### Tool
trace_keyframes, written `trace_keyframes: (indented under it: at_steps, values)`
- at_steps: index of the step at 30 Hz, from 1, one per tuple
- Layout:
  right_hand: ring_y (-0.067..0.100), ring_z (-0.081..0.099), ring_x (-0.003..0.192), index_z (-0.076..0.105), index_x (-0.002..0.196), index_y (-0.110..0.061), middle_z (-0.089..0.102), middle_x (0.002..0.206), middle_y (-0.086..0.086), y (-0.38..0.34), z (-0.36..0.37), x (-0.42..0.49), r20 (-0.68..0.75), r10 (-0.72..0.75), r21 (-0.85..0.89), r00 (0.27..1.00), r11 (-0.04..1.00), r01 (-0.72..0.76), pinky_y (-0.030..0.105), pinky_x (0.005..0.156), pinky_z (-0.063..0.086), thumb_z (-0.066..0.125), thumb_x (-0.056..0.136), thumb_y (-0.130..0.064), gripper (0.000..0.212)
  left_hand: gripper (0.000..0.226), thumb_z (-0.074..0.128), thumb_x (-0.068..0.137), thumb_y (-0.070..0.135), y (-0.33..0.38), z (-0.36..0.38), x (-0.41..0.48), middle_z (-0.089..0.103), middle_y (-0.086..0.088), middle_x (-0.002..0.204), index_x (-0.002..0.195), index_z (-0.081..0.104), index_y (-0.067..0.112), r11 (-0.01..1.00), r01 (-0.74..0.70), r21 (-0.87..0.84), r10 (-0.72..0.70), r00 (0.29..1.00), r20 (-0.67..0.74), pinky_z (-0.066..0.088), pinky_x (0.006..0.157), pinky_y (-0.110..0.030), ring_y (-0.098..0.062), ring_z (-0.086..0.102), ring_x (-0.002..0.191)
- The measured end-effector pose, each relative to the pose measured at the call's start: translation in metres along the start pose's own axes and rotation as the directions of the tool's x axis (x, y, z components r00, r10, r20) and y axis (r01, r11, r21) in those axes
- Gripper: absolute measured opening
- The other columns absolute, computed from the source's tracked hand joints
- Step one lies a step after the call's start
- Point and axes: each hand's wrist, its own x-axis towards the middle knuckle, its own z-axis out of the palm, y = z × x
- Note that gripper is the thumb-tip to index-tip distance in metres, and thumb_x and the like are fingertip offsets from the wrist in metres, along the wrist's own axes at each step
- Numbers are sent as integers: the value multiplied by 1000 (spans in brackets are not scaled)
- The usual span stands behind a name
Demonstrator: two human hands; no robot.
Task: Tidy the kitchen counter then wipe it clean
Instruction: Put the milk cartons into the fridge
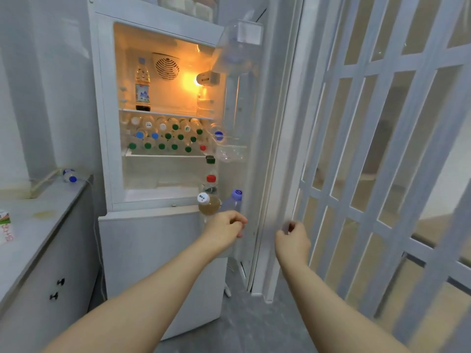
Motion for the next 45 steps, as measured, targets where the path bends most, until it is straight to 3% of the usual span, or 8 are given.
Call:
trace_keyframes:
  at_steps: [4,9,12,23,30,35,39,45]
  values:
    - [28,52,105,48,121,-8,48,122,8,14,-8,-3,-29,-45,11,999,999,46,35,83,43,50,91,-11,31,22,44,92,6,-2,14,-5,63,-3,91,98,63,14,999,11,47,-10,1000,-17,43,62,-18,-12,59,74]
    - [18,49,85,50,97,-14,52,93,0,20,25,-24,272,-110,25,956,994,107,27,66,39,50,89,-8,10,22,46,92,9,-12,5,-11,64,-3,93,101,65,13,993,43,113,-35,997,-75,44,62,-18,-13,61,77]
    - [17,49,85,53,95,-15,55,93,0,17,52,-29,372,-131,-13,919,989,146,28,70,40,52,87,-10,9,22,46,92,11,-29,-19,-13,65,-2,95,102,65,15,976,80,203,-54,990,-131,44,68,-22,-16,62,82]
    - [11,49,70,55,89,-15,56,86,-2,-55,240,-43,653,-207,81,729,976,204,21,56,37,49,87,-10,8,24,43,94,16,-116,-188,23,60,5,99,107,63,18,883,257,392,-113,929,-353,46,79,-24,-13,59,92]
    - [15,53,83,56,87,-16,58,90,-1,-120,382,-63,742,-269,132,614,957,259,28,73,47,48,88,-11,9,25,44,94,16,-172,-309,58,63,4,102,107,65,18,821,360,443,-140,879,-455,40,75,-21,-9,55,88]
    - [14,52,82,58,95,-13,56,89,-2,-143,460,-82,823,-265,135,502,950,280,30,76,47,49,88,-13,11,23,45,93,14,-216,-376,70,62,4,100,102,65,20,804,449,390,-194,818,-542,42,76,-23,-12,58,89]
    - [7,45,66,55,91,-14,53,82,-5,-153,507,-92,860,-281,145,427,935,323,19,56,37,47,89,-11,8,24,44,93,14,-244,-411,65,60,7,94,103,65,20,773,535,342,-251,752,-610,43,76,-23,-13,58,90]
    - [14,50,81,53,90,-18,55,90,-3,-177,586,-111,921,-310,208,237,903,375,19,57,37,48,89,-11,8,24,46,91,12,-289,-467,64,66,2,99,99,67,20,691,679,249,-302,583,-754,41,71,-24,-18,60,94]
